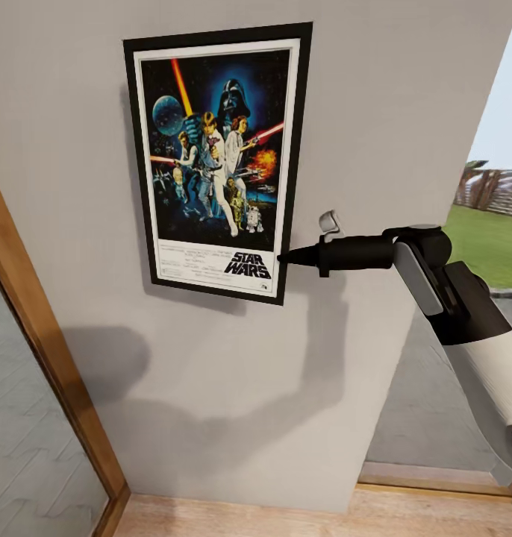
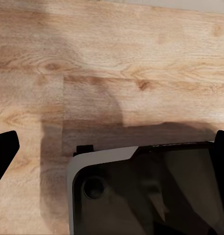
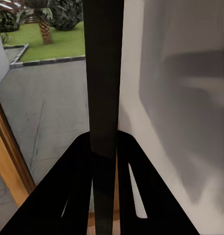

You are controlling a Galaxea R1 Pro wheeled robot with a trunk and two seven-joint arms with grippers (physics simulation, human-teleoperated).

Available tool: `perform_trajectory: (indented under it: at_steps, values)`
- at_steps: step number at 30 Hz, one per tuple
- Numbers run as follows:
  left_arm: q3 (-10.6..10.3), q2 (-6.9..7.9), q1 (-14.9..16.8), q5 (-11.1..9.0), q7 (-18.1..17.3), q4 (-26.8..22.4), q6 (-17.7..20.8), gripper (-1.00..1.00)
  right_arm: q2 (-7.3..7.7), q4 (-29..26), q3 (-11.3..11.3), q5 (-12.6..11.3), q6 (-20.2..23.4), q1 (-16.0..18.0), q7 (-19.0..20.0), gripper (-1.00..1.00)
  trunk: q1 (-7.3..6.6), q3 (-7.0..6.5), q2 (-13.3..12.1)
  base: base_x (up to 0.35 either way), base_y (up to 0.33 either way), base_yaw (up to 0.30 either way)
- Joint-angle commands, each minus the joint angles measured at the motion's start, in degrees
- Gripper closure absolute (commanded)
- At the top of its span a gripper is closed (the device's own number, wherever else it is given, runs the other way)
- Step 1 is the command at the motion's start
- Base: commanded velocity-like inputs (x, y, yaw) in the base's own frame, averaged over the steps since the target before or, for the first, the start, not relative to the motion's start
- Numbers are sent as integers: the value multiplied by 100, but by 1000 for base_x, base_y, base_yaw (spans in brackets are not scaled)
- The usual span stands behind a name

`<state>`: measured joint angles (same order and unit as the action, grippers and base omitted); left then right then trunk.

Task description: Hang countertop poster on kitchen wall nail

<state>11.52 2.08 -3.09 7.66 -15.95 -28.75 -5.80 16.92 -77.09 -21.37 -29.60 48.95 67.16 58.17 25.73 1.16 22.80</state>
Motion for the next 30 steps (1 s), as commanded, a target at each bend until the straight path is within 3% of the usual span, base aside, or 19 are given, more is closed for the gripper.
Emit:
perform_trajectory:
  at_steps: [1,21,30]
  values:
    - [43,-6,1,61,-40,-8,-17,-100,4,1,-8,-33,35,7,1,100,6,12,12,161,2,0]
    - [43,-6,1,61,-40,-8,-18,-100,6,1,-8,-32,35,7,1,100,6,12,12,27,0,0]
    - [43,-6,1,61,-40,-8,-15,-100,11,1,-8,-30,35,7,1,100,6,12,12,197,0,0]
